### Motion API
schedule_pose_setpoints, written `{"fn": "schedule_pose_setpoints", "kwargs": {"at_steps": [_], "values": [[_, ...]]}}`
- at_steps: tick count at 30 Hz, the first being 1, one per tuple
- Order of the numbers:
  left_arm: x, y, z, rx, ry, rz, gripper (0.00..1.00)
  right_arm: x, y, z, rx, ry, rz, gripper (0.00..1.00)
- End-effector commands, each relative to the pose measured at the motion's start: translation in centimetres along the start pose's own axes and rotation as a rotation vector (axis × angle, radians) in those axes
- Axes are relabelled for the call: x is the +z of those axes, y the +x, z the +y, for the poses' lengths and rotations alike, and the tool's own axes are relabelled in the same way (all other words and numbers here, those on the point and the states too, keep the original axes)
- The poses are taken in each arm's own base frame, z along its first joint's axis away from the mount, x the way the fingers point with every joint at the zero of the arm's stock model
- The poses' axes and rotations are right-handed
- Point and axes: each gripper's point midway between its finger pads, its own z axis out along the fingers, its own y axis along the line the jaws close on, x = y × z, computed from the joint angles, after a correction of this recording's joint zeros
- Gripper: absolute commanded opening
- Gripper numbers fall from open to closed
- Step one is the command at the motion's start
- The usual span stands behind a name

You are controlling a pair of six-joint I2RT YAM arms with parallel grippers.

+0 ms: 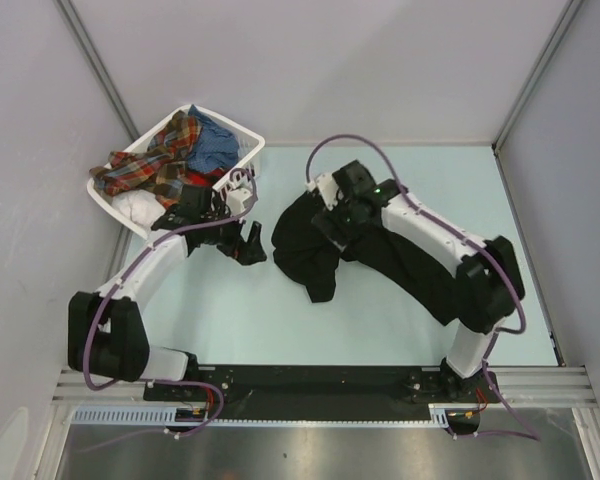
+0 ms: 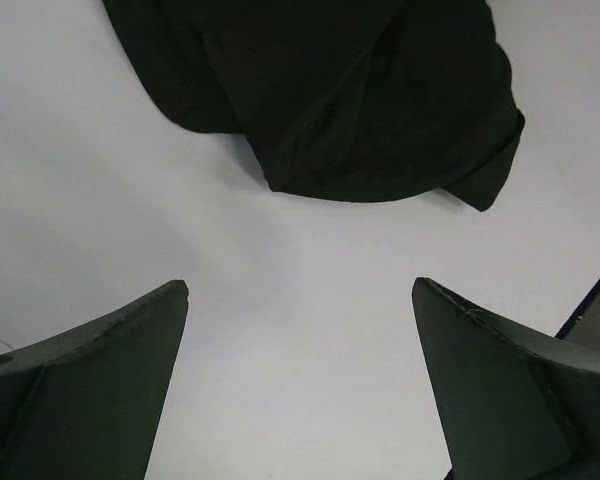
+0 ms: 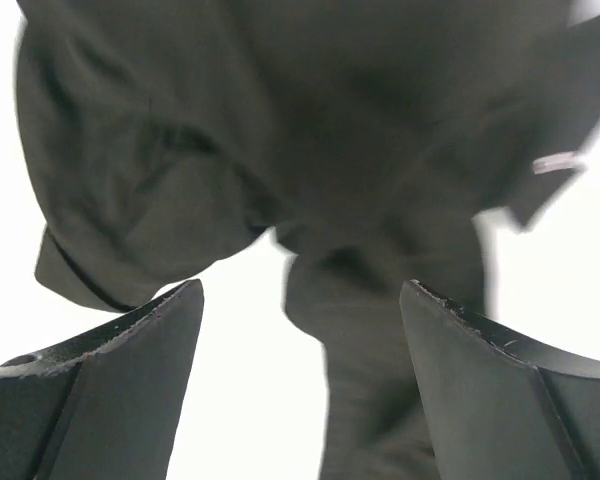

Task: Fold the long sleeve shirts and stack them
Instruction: Flatten the shirt out

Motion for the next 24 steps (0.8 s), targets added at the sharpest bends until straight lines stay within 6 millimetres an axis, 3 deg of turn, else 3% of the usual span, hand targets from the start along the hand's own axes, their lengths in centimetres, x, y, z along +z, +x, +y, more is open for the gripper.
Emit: {"fn": "schedule_pose_setpoints", "kwargs": {"at_steps": [1, 4, 7, 8, 9, 10, 12, 19, 22, 24], "values": [[1.3, 0.2, 0.2, -0.014, -0.009, 0.011, 0.99, 4.2, 4.4, 2.2, 0.021, -0.033, 0.143, 0.85], [2.7, 1.7, 0.0, -0.014, -0.013, 0.061, 0.99, 5.4, 6.1, 1.7, 0.014, 0.017, 0.192, 0.76], [4.5, 2.9, -0.6, -0.017, 0.002, 0.109, 0.99, 6.0, 7.0, -0.4, 0.039, 0.100, 0.216, 0.50], [5.0, 2.7, -0.6, -0.014, 0.002, 0.111, 0.99, 5.6, 6.9, -1.0, 0.057, 0.106, 0.212, 0.24], [5.7, 2.8, -1.0, -0.012, 0.016, 0.123, 0.99, 5.1, 6.8, -2.2, 0.087, 0.122, 0.203, 0.06], [6.4, 3.2, -1.0, -0.025, 0.025, 0.144, 0.99, 4.6, 6.5, -2.8, 0.110, 0.127, 0.191, 0.00], [7.4, 2.2, -1.2, -0.026, 0.031, 0.135, 0.99, 2.2, 4.9, -3.9, 0.137, 0.129, 0.132, 0.00], [10.4, -1.4, -1.8, -0.097, 0.124, 0.052, 0.98, -6.2, -0.2, -5.3, 0.143, 0.115, -0.109, 0.00], [11.3, -2.8, -2.5, -0.154, 0.186, 0.017, 0.90, -9.3, -1.6, -7.0, 0.159, 0.170, -0.179, 0.00], [11.1, -4.6, -3.0, -0.152, 0.217, -0.032, 0.76, -11.2, -1.9, -8.6, 0.186, 0.202, -0.207, 0.00]]}}
